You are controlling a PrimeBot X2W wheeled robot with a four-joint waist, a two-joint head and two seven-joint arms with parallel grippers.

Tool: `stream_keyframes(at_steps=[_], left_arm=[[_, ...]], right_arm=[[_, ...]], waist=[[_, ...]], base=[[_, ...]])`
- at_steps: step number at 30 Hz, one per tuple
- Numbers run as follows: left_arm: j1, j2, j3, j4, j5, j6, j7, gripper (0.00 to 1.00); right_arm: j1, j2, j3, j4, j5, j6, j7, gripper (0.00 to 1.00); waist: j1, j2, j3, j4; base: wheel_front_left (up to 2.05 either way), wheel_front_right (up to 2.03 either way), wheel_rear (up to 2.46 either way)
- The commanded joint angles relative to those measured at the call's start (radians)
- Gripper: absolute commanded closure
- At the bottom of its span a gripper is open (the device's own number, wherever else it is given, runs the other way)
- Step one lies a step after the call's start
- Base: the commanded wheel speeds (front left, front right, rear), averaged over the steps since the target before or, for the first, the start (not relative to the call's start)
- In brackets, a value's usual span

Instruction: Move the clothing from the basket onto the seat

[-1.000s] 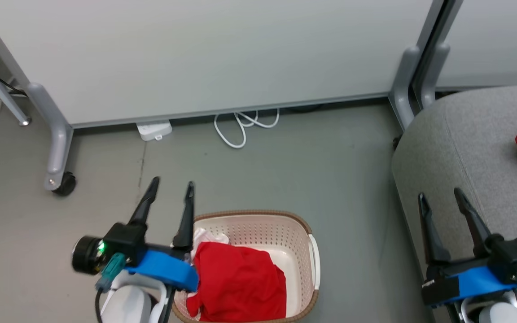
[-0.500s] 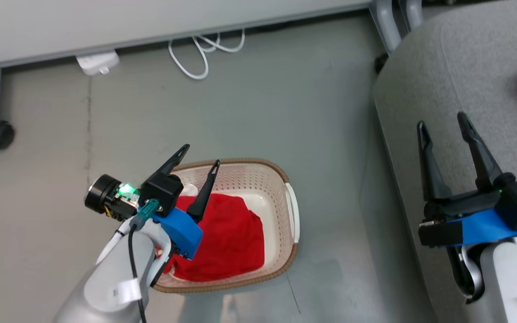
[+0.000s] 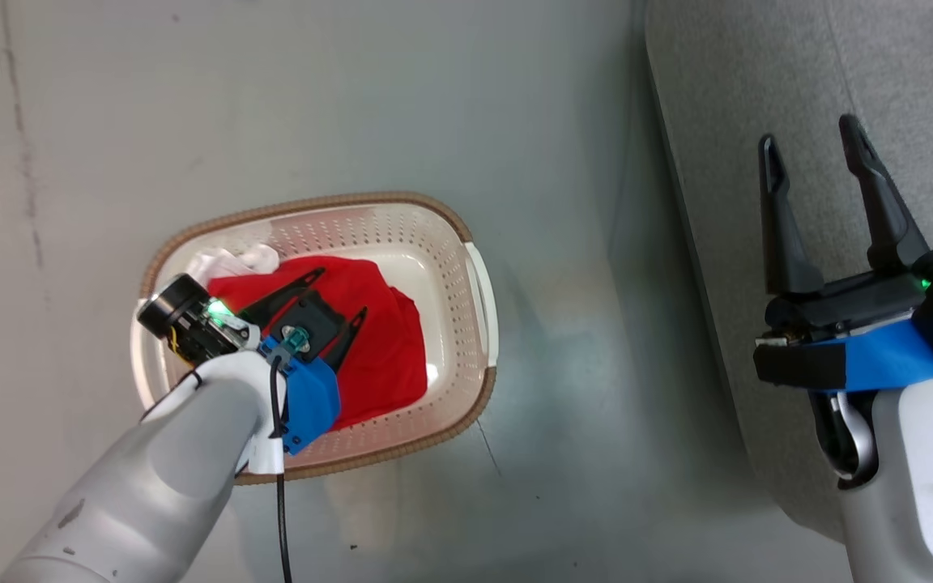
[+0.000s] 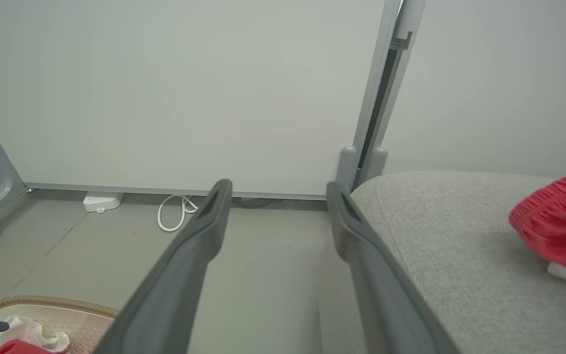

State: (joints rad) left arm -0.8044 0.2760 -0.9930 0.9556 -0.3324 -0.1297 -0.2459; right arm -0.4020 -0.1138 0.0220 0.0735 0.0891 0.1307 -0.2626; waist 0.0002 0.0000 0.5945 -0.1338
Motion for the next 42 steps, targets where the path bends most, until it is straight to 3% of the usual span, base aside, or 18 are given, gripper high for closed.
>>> stream_keyframes(at_steps=[1, 7, 13, 23, 42], left_arm=[[-0.035, 0.008, -0.029, 0.017, -0.015, -0.001, 0.007, 0.00], [-0.132, 0.026, -0.201, 0.098, -0.091, -0.001, 0.084, 0.00], [-0.211, 0.051, -0.266, 0.140, -0.134, -0.001, 0.168, 0.00], [-0.296, 0.085, -0.289, 0.161, -0.118, -0.001, 0.253, 0.00], [-0.354, 0.060, -0.290, 0.254, -0.065, 0.001, 0.323, 0.00]], right_arm=[[-0.026, 0.005, 0.001, -0.010, -0.002, 0.000, -0.003, 0.00], [-0.081, 0.008, 0.003, -0.043, -0.002, 0.000, -0.003, 0.00], [-0.132, 0.009, 0.007, -0.058, -0.001, 0.000, -0.003, 0.00], [-0.177, 0.009, 0.019, -0.089, -0.008, 0.000, -0.003, 0.00], [-0.188, 0.021, 0.002, -0.127, -0.008, 0.000, -0.003, 0.00]], waist=[[-0.0002, 0.0000, 0.059, -0.031], [-0.0002, 0.0000, 0.174, -0.058], [-0.0002, 0.0000, 0.268, -0.074], [-0.0002, 0.0000, 0.399, -0.086], [-0.0002, 0.0000, 0.513, -0.108]], base=[[0.00, 0.00, 0.00], [0.00, 0.00, 0.00], [0.00, 0.00, 0.00], [0.00, 0.00, 0.00], [0.00, 0.00, 0.00]])
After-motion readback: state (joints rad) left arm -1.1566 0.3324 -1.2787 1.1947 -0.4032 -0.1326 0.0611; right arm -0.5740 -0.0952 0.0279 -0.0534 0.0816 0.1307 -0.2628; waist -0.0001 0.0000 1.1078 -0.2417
